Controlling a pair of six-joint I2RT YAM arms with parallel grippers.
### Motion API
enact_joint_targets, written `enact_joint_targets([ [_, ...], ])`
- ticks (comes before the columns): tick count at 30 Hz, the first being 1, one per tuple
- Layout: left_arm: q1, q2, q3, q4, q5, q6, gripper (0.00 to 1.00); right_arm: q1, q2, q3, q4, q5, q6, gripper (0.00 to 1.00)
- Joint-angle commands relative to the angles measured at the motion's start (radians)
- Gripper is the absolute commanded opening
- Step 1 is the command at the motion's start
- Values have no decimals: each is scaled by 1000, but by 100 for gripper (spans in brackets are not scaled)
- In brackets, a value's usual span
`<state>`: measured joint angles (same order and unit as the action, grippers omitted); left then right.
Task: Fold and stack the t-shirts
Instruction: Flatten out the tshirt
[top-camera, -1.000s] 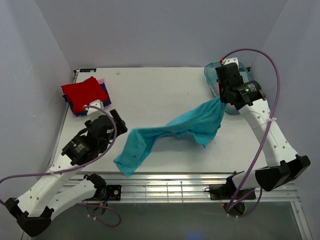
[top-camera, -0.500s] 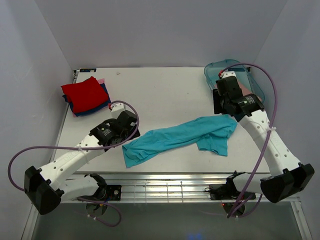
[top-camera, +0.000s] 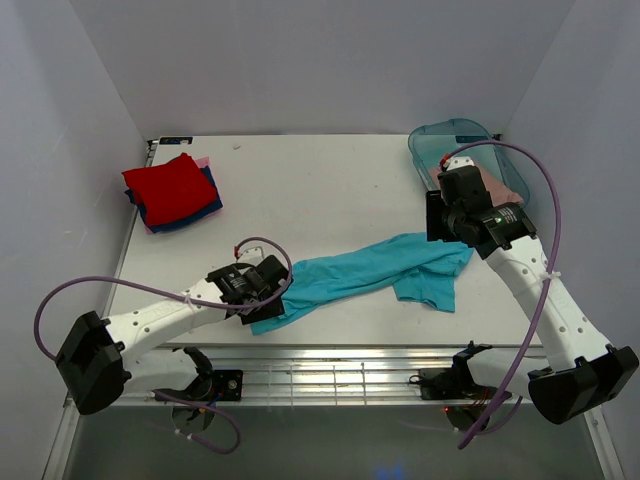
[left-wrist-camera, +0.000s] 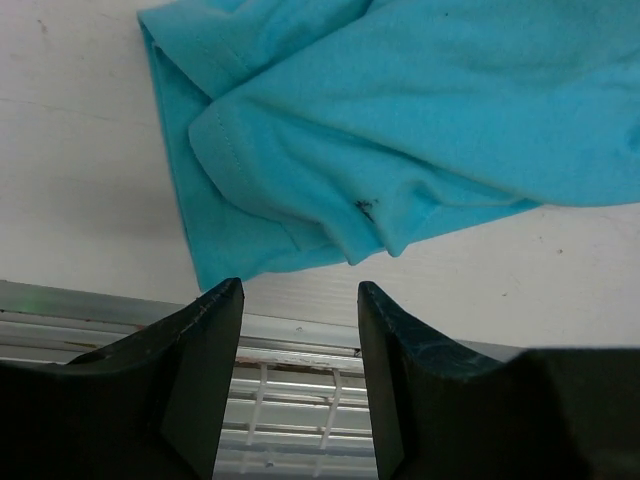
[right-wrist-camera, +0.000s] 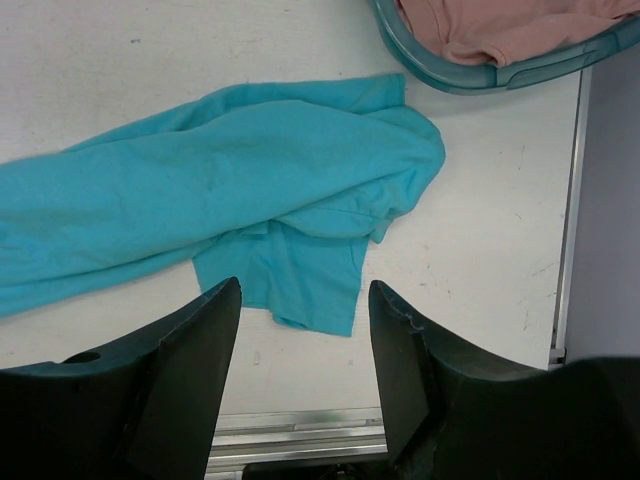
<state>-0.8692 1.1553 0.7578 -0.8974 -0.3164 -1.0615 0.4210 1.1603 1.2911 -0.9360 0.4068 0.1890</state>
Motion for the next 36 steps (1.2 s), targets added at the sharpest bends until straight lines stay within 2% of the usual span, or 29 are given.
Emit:
enact_joint_targets([
  [1,-27,26,-24,47,-4,-64,60,1,-5,-10,26,-33,26,60],
  [18,-28,122,-97,239,-90,-54,58,1,-47,-78,19,-31,29,60],
  [21,-31,144,-89,218,-85,-51,45,1,-47,-82,19,-23,29,60],
  [22,-33,136,-83,210,-87,-54,30,1,-45,-85,19,-22,29,60],
  [23,-34,124,-78,201,-92,-55,21,1,-44,-90,19,-20,30,60],
  [25,-34,89,-68,183,-107,-55,8,1,-39,-119,23,-17,32,60],
  [32,-34,47,-5,98,-116,-52,2,1,24,-236,77,-5,53,60],
  [36,-36,-3,95,-41,-145,-64,2,-8,85,-254,106,12,47,60],
])
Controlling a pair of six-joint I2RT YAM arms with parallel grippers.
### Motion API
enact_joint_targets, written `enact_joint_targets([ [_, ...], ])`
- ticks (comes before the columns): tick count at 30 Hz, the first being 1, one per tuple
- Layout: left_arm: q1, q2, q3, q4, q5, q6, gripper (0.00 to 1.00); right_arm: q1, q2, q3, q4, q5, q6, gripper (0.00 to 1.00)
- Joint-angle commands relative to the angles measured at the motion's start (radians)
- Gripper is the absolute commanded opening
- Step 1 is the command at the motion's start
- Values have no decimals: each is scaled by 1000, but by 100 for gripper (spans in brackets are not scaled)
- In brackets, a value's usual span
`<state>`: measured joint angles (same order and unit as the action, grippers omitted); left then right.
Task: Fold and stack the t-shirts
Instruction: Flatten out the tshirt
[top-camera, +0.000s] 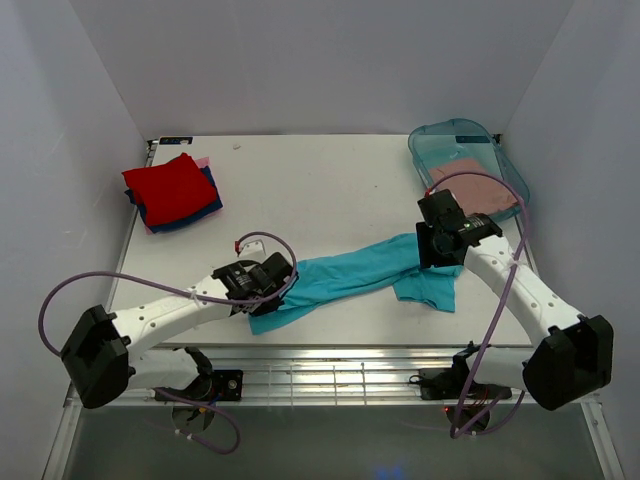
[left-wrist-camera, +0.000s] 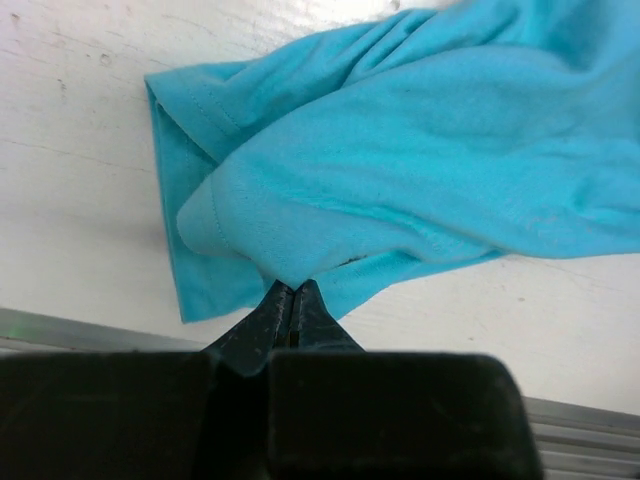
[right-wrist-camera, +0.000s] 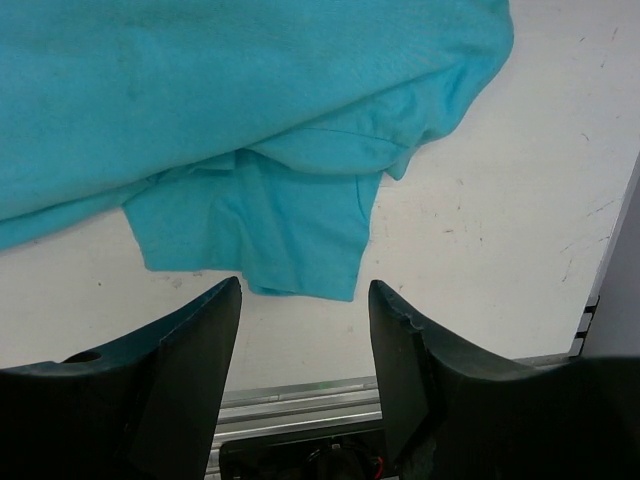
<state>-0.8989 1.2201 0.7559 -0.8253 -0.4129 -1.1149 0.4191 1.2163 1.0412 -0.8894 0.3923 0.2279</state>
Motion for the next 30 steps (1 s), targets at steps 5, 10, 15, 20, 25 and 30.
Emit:
enact_joint_targets([
  [5,-3,-119,180,-216,-107,-26,3,-25,100,-49,125,30,-2,60],
  [10,-3,-175,217,-327,-153,-109,2,-52,164,-76,178,8,-21,61],
  [15,-3,-257,301,-432,-234,-244,2,-56,233,-73,213,-10,-18,61],
  [20,-5,-263,488,-477,-359,-249,5,-56,279,-52,239,-7,-4,62],
  [25,-3,-217,542,-488,-377,-217,7,-55,360,-20,259,-44,5,61],
  [30,-3,-220,501,-486,-339,-238,6,-54,373,-12,265,-122,27,58],
])
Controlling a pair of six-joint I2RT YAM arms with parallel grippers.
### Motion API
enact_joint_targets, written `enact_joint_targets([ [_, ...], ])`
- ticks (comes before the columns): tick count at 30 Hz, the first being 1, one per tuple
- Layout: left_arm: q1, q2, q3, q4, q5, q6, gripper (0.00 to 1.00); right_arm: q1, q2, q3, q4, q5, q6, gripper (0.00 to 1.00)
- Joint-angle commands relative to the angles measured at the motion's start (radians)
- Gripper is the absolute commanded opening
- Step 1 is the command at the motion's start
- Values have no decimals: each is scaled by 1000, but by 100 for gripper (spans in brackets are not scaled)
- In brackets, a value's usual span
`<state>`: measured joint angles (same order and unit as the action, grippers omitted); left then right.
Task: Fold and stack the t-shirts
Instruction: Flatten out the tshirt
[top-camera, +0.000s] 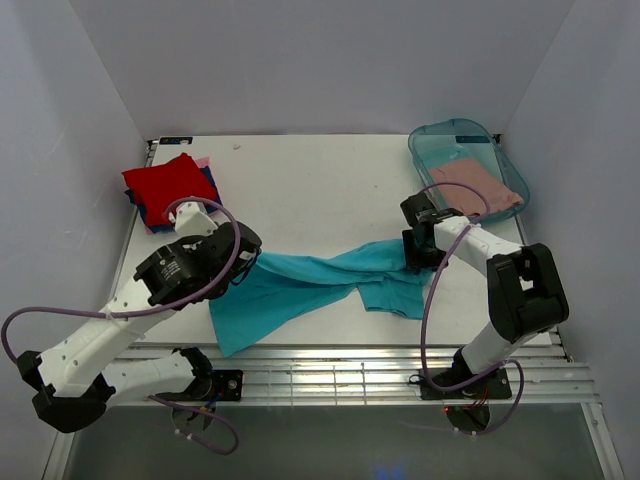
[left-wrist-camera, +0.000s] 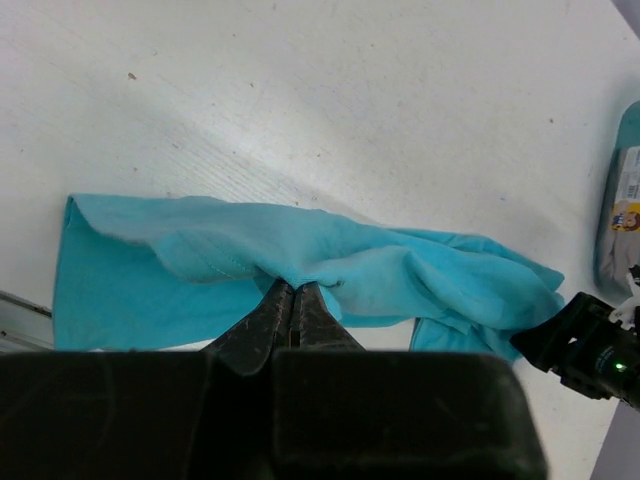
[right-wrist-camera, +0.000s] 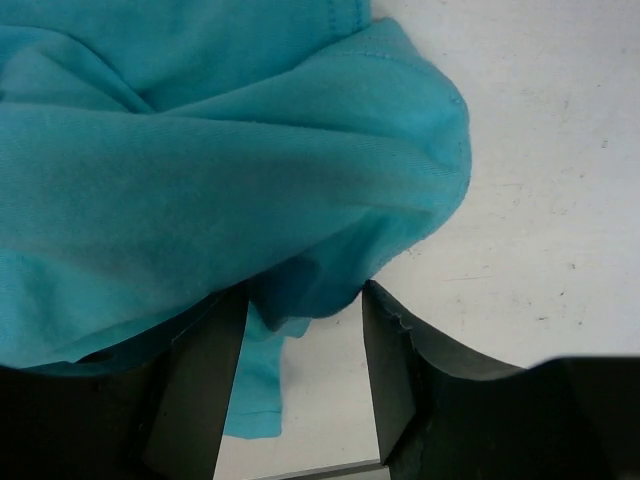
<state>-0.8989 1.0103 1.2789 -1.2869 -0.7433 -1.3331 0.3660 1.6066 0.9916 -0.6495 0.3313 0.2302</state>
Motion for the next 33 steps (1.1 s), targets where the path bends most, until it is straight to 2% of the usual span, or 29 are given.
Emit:
enact_joint_targets([
  [1,-3,-13,-29,-25,-7,-23,6,-1,-26,30,33,-75,21,55],
  [4,-3,-35,-49,-28,-4,-28,6,-2,-59,7,57,-109,5,30],
  [5,-3,-38,-49,-29,-5,-26,6,-1,-59,8,42,-116,4,9],
  [9,-3,-45,-44,-41,-18,-25,8,4,-102,45,-30,-95,3,8],
  [12,-3,-38,-15,-61,-37,-15,8,4,-172,169,-140,-55,-11,8],
  [16,-3,-33,45,-101,-77,-26,8,4,-215,465,-293,-12,-52,8],
  [17,-5,-35,72,-107,-99,-29,8,4,-209,593,-327,4,-60,8],
  [20,-3,-50,112,-115,-139,-14,8,5,-179,802,-470,32,-84,8],
  [21,-3,-61,135,-115,-146,-9,8,8,-178,827,-495,38,-81,8],
  [25,-5,-93,163,-114,-180,3,11,13,-263,796,-506,34,-51,8],
  [27,-3,-102,151,-114,-206,8,12,10,-274,713,-452,77,-64,8],
  [32,-3,-108,111,-114,-228,-11,15,10,-188,647,-342,40,-54,8],
  [33,-3,-108,91,-115,-244,-27,16,10,-151,653,-275,46,-48,8],
])
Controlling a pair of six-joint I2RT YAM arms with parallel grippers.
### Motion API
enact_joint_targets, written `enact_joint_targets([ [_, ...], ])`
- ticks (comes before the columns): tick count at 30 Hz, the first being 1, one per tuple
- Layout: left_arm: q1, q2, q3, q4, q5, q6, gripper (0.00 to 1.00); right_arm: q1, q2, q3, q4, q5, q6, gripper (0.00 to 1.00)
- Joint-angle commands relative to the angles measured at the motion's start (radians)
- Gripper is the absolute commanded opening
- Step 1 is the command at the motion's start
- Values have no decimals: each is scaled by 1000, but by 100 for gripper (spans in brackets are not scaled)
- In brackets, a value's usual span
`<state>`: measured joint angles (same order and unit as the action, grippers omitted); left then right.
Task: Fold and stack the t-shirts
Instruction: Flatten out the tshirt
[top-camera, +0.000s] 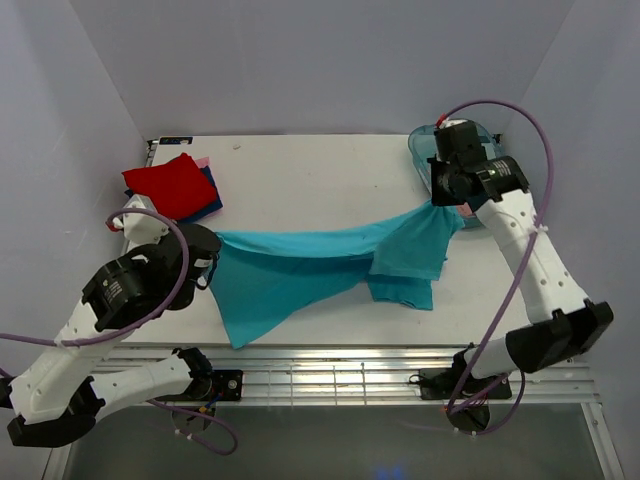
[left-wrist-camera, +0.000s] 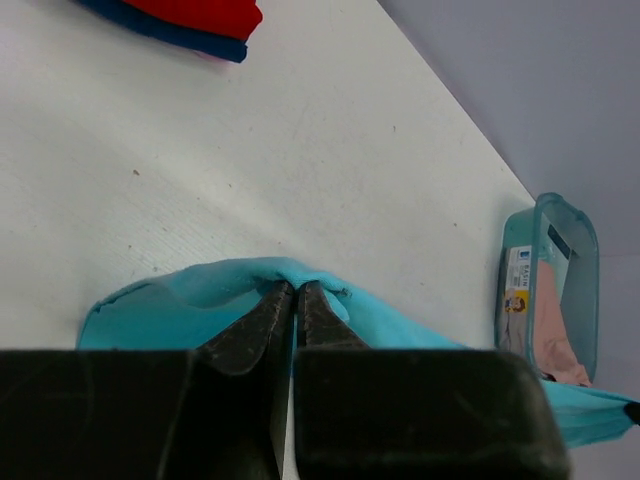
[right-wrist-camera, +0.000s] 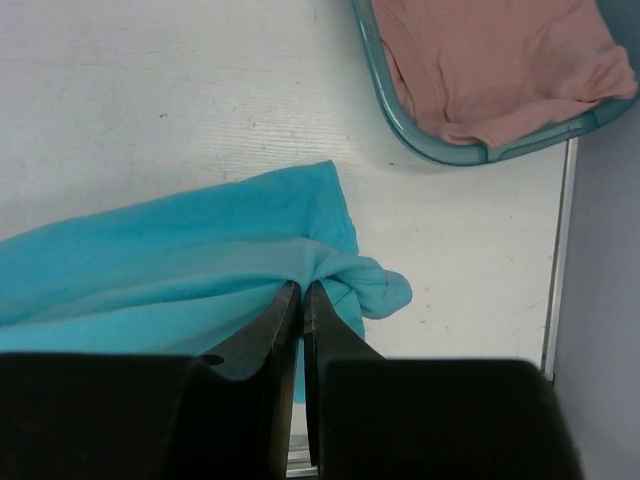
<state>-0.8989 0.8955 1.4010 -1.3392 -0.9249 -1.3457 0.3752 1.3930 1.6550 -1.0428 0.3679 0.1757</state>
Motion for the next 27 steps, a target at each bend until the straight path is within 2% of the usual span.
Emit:
enact_joint_targets([
  [1,-3,3,-40,-63,-71,-20,16,1,113,-3,139,12,10,8],
  [7,-3,3,-166,-57,-155,-56,18,1,387,153,194,23,1,8],
  [8,-3,5,-200,-52,-160,-62,19,2,418,167,210,19,-4,14],
  [9,-2,9,-214,-51,-158,-73,19,2,443,181,223,16,-16,24],
  [10,-1,11,-224,-51,-154,-85,19,4,492,202,215,13,-22,50],
  [13,0,19,-234,-49,-112,-102,18,22,520,293,118,60,-2,57],
  [15,-1,19,-240,-45,-81,-109,17,47,435,183,118,92,-1,57],
  [16,0,16,-243,-35,-69,-101,16,54,399,55,160,73,-1,57],
  [17,0,14,-244,-34,-69,-95,16,54,359,54,190,45,4,57],
  [18,-1,13,-244,-34,-63,-92,16,54,325,-72,214,14,4,56],
  [21,0,13,-246,-23,-54,-75,16,54,229,-239,282,-93,7,49],
  [23,0,16,-246,-5,-48,-57,16,54,239,-271,285,-145,11,43],
  [27,0,26,-241,21,-32,-35,16,54,307,-264,277,-222,8,38],
])
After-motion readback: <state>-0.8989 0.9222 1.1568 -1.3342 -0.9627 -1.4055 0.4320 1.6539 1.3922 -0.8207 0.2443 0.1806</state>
